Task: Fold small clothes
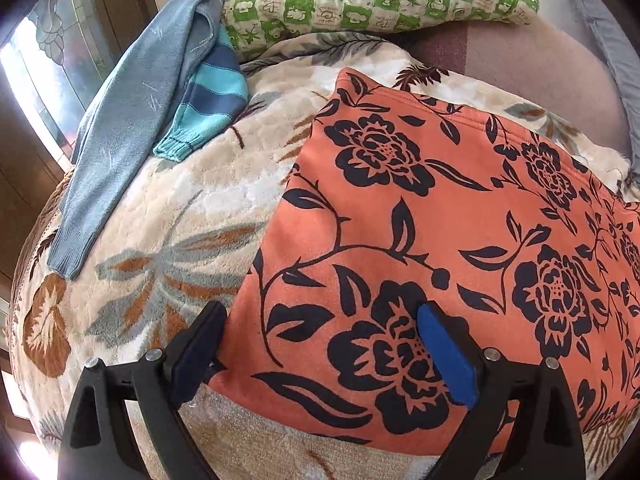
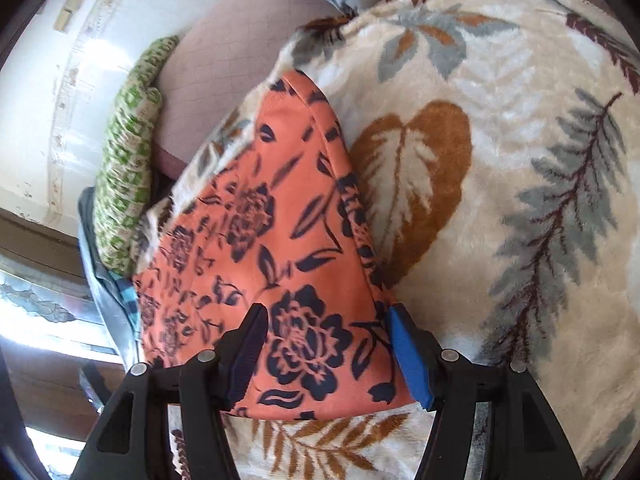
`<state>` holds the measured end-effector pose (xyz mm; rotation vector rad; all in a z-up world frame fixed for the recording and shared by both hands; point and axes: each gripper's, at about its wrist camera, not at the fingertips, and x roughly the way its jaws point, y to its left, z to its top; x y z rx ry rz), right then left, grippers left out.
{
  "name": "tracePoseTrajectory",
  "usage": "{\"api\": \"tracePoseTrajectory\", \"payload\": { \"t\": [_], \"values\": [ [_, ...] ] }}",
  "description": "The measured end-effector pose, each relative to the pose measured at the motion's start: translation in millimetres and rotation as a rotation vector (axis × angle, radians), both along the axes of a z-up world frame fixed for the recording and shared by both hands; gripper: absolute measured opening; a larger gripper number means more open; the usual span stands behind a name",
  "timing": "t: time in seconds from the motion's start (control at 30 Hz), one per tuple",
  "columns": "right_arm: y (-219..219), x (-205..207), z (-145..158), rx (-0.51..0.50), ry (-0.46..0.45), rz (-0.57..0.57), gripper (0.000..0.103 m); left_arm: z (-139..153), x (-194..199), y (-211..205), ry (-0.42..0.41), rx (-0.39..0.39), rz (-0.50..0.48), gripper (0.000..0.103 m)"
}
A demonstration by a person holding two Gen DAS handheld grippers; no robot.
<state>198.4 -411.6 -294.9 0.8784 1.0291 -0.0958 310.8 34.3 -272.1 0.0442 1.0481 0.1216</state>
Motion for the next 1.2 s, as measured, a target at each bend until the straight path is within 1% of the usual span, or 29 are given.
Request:
{"api": "tracePoseTrajectory", "payload": {
  "t": [0.03, 0.07, 0.13, 0.2, 0.23, 0.3, 0.37, 0.4, 0.47, 0.53, 0.6, 0.67, 0.77, 0.87, 0.97, 1.03, 1.13, 1.2],
  "values": [
    [1.4, 2.7, -7.4, -0.013, 0.038, 0.003, 0.066, 2.2, 1.5, 3.2, 0.01, -0.02, 0.003, 0.097],
    [1.8, 3.4, -9.2, -0.009, 0.034, -0.001, 0.066, 5.0, 2.5, 7.7, 0.009, -0.036, 0.009, 0.097],
    [2.8, 3.6, -1.2, -0.028, 0.009, -0.002, 0.066, 14.7, 1.8, 19.5, -0.021, -0.04, 0.038, 0.097],
    [6.1, 1.7, 11.8, -0.101, -0.029, 0.0, 0.066, 25.1, 0.2, 33.7, -0.052, -0.035, 0.082, 0.097],
    [7.7, -0.6, 19.9, -0.146, -0.059, -0.008, 0.066, 29.6, -0.4, 42.3, -0.068, -0.042, 0.105, 0.097],
    [10.9, -5.0, 38.9, -0.204, -0.152, -0.015, 0.066, 34.8, -1.3, 57.5, -0.087, -0.058, 0.152, 0.097],
    [17.8, -6.9, 54.0, -0.212, -0.244, -0.001, 0.066, 36.3, -2.9, 67.4, -0.096, -0.076, 0.185, 0.097],
    [22.7, -6.5, 57.5, -0.21, -0.269, 0.014, 0.066, 35.7, -3.3, 69.0, -0.096, -0.081, 0.189, 0.097],
    [33.2, -1.5, 58.0, -0.195, -0.279, 0.056, 0.066, 30.9, -2.0, 64.8, -0.08, -0.065, 0.172, 0.097],
    [45.3, 6.2, 50.1, -0.178, -0.241, 0.101, 0.066, 20.3, 1.2, 54.0, -0.038, -0.014, 0.135, 0.097],
    [54.4, 12.4, 38.7, -0.176, -0.182, 0.133, 0.066, 8.5, 5.1, 42.2, 0.002, 0.042, 0.099, 0.097],
    [60.0, 16.2, 26.3, -0.202, -0.119, 0.15, 0.065, 6.2, 5.4, 34.9, -0.007, 0.087, 0.089, 0.097],
    [60.0, 14.9, 20.5, -0.207, -0.123, 0.156, 0.065, 9.6, 6.6, 29.7, -0.013, 0.123, 0.081, 0.097],
    [64.0, 12.8, 18.0, -0.245, -0.133, 0.178, 0.065, 14.8, 5.5, 26.5, -0.026, 0.138, 0.073, 0.096],
    [72.0, 14.6, 19.9, -0.305, -0.134, 0.2, 0.065, 28.0, 1.0, 22.4, -0.082, 0.139, 0.051, 0.097],
    [73.8, 13.5, 23.6, -0.318, -0.146, 0.195, 0.065, 38.0, -2.5, 19.6, -0.122, 0.125, 0.037, 0.097],
    [75.1, 11.7, 33.0, -0.294, -0.2, 0.193, 0.065, 48.8, -7.7, 10.2, -0.174, 0.085, 0.006, 0.097],
    [78.6, 9.6, 41.3, -0.3, -0.249, 0.198, 0.065, 51.1, -10.5, -3.5, -0.187, 0.064, -0.045, 0.097]
  ]
}}
